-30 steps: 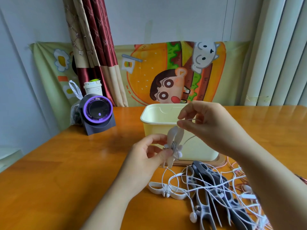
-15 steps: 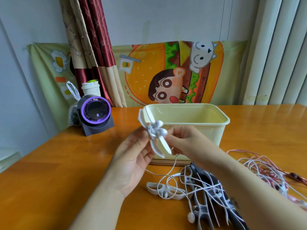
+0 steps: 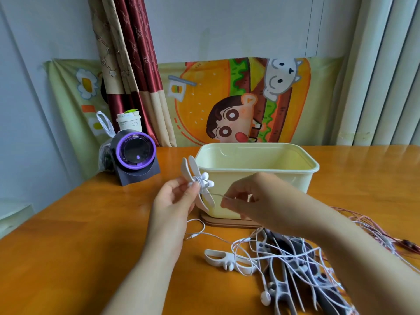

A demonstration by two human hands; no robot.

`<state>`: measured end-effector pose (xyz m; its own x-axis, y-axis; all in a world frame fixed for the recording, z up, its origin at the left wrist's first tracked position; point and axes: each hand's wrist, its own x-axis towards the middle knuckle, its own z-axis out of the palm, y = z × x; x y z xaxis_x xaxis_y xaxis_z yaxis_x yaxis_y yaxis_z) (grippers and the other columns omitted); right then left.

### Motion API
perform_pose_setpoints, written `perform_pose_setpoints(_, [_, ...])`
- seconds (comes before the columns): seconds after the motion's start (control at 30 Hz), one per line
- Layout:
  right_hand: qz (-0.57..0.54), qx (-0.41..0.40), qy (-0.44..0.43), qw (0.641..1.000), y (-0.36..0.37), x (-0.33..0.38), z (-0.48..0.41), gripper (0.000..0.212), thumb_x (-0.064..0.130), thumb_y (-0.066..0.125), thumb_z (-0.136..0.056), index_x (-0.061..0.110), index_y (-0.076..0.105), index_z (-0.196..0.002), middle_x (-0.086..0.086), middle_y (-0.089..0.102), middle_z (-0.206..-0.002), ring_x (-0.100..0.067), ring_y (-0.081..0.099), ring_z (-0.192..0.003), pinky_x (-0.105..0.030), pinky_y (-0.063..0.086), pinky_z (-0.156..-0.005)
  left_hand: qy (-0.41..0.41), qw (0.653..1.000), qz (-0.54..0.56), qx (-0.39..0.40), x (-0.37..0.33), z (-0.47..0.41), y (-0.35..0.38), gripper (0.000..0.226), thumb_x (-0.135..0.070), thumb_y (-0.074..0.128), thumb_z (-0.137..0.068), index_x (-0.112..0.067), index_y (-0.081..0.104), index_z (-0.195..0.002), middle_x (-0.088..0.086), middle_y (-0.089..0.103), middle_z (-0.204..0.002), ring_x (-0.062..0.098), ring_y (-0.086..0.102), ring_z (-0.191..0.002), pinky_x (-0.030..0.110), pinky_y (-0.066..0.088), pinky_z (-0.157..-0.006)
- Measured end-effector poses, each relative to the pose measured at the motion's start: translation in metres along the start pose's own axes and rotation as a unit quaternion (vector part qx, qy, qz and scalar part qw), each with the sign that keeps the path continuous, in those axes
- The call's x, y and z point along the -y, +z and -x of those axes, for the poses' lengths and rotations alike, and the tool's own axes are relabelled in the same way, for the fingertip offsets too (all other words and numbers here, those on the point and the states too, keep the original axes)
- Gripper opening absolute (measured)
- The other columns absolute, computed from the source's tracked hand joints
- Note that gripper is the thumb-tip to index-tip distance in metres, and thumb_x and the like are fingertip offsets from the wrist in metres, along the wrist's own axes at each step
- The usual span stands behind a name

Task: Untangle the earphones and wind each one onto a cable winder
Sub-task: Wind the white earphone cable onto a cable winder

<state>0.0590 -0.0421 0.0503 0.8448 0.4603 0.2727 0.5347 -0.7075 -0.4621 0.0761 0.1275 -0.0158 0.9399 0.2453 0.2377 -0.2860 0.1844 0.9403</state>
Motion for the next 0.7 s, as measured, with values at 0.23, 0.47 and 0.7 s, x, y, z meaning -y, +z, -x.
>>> perform_pose_setpoints(0.23, [-0.055, -0.118, 0.006, 0.991, -0.015, -0.005, -0.001, 0.019, 0.025, 0.056, -0.092, 0.018, 0.073, -0.089, 0.012, 0.059, -0.061, -0.005, 0.058, -0.063, -0.022, 0.046, -0.061, 0.083, 0.987, -0.131, 0.043, 0.001, 0.004, 0.011, 0.023, -0.033, 0.072, -0.075, -0.033, 0.062, -0.095, -0.017, 0.071, -0.086, -0.002, 0.067, -0.084, 0.014, 0.05, -0.072])
perform_pose_setpoints(0.47, [-0.081, -0.201, 0.025, 0.976, -0.014, -0.013, -0.006, 0.018, 0.025, 0.059, -0.091, 0.014, 0.072, -0.086, 0.009, 0.063, -0.069, -0.007, 0.056, -0.063, -0.025, 0.045, -0.063, 0.093, 0.974, -0.17, 0.117, 0.003, 0.008, 0.011, 0.032, -0.044, 0.07, -0.069, -0.035, 0.065, -0.099, -0.013, 0.072, -0.094, 0.012, 0.069, -0.091, 0.032, 0.054, -0.081])
perform_pose_setpoints(0.7, [-0.084, -0.232, 0.023, 0.969, -0.017, -0.018, -0.007, 0.017, 0.021, 0.06, -0.091, 0.016, 0.071, -0.078, 0.003, 0.059, -0.06, -0.007, 0.051, -0.062, -0.015, 0.036, -0.052, 0.077, 0.964, -0.192, 0.165, 0.001, 0.012, 0.013, 0.029, -0.045, 0.067, -0.068, -0.042, 0.064, -0.096, -0.016, 0.071, -0.093, 0.01, 0.067, -0.091, 0.025, 0.053, -0.078])
